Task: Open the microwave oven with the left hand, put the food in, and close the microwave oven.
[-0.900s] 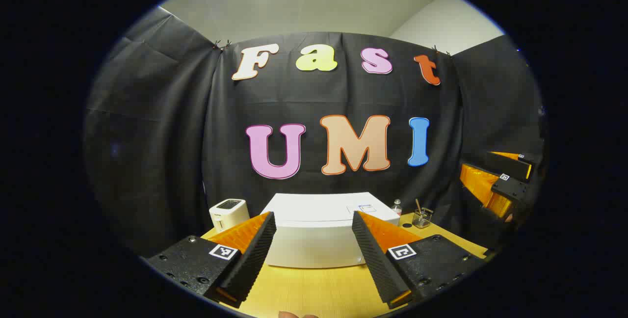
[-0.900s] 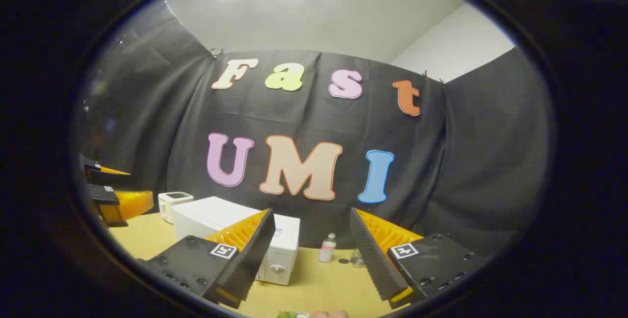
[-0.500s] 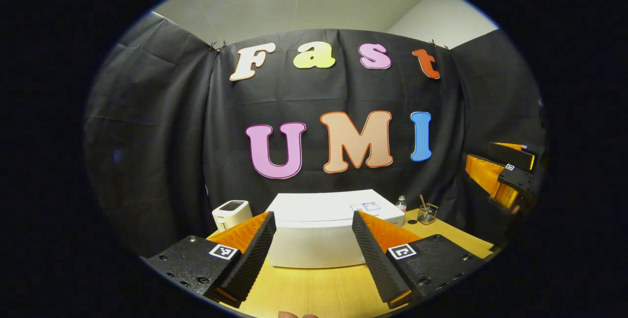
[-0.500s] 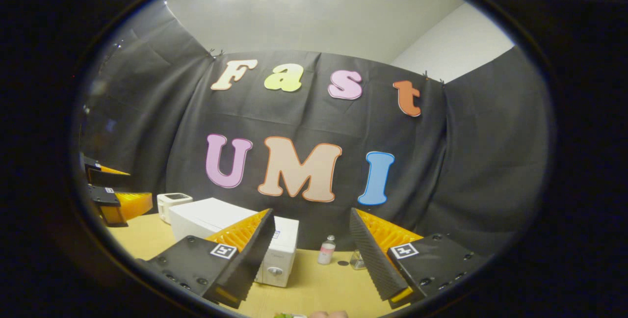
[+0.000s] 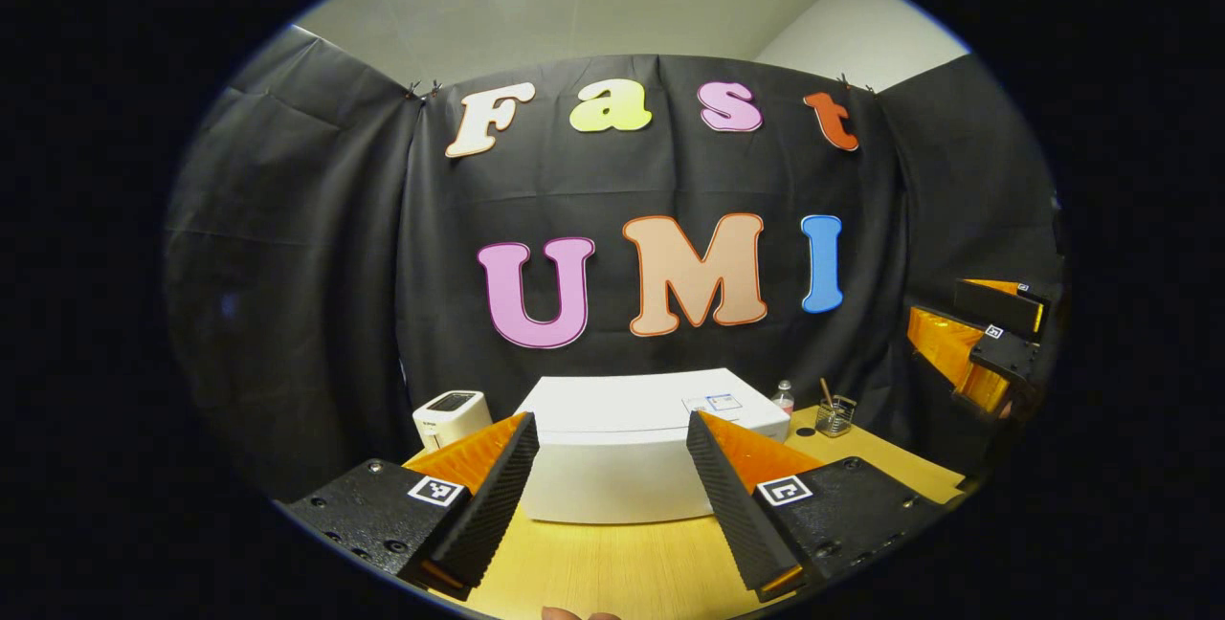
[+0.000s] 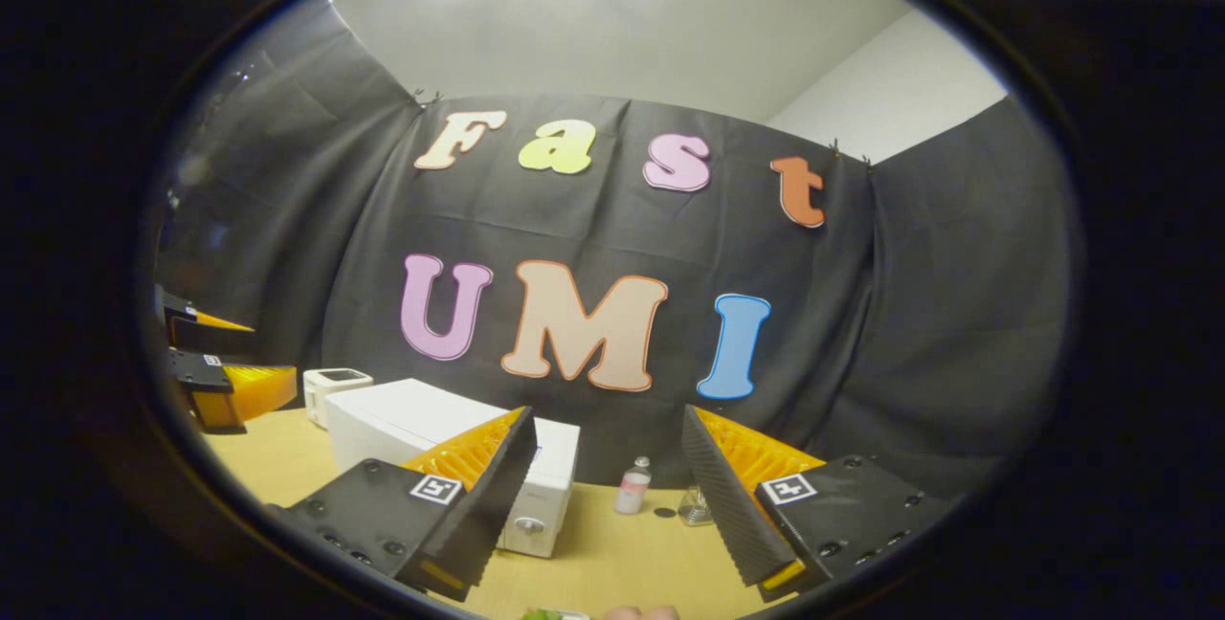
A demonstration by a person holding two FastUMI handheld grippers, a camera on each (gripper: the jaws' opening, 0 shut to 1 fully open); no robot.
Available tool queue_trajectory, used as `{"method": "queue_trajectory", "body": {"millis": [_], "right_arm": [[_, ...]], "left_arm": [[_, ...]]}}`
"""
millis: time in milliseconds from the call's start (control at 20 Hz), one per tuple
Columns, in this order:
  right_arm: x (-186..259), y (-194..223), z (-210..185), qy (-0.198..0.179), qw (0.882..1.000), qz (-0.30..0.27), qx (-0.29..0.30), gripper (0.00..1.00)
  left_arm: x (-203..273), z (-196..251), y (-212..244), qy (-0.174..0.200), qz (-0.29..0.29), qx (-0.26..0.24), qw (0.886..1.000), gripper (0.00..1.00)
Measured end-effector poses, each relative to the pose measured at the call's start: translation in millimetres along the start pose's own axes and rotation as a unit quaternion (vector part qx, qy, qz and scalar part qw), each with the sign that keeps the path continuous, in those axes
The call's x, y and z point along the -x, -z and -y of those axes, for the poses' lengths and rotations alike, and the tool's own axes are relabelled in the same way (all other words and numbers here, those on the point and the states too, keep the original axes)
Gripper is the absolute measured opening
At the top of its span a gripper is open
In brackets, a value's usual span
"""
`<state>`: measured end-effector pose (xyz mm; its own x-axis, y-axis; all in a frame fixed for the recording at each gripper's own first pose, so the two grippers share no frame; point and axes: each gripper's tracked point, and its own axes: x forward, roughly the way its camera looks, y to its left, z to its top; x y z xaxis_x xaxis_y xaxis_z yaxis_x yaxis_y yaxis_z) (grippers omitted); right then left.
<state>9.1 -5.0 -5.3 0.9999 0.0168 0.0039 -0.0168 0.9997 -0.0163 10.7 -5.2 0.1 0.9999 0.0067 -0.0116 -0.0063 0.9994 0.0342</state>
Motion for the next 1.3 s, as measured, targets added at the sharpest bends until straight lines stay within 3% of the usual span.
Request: {"method": "queue_trajectory", "body": {"millis": [550,850,1050,1300], "right_arm": [[3,-7,4,-0.002,1.000,0.003,-0.005,0.97],[12,3,13,-0.009,1.000,-0.012,-0.017,0.97],[14,1,20,-0.011,1.000,-0.016,-0.023,0.97],[18,9,41,0.003,0.997,-0.042,-0.065,0.97]], "left_arm": [[-9,11,38,0.013,-0.028,-0.004,1.000,0.96],[-47,52,102,0.052,-0.043,-0.055,0.996,0.96],[-71,95,155,0.086,-0.077,-0.044,0.992,0.95],[-113,127,197,0.093,-0.097,-0.044,0.990,0.96]]}}
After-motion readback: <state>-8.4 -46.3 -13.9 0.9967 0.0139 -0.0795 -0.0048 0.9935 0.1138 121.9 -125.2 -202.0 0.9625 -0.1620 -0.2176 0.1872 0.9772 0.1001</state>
